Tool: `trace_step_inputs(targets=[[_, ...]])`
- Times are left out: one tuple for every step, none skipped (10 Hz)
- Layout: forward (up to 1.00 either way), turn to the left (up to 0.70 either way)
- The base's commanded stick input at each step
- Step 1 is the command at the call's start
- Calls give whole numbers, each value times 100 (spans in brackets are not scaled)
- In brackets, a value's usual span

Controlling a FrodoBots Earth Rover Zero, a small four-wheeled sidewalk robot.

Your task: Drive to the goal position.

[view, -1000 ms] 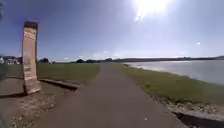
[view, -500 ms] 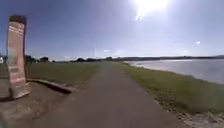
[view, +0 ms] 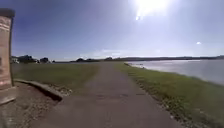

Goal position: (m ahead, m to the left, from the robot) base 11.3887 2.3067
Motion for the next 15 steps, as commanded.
trace_step_inputs(targets=[[70,0],[70,0],[70,0],[70,0],[70,0],[70,0],[70,0],[70,0],[68,0],[18,0],[0,0],[0,0],[0,0],[0,0],[0,0]])
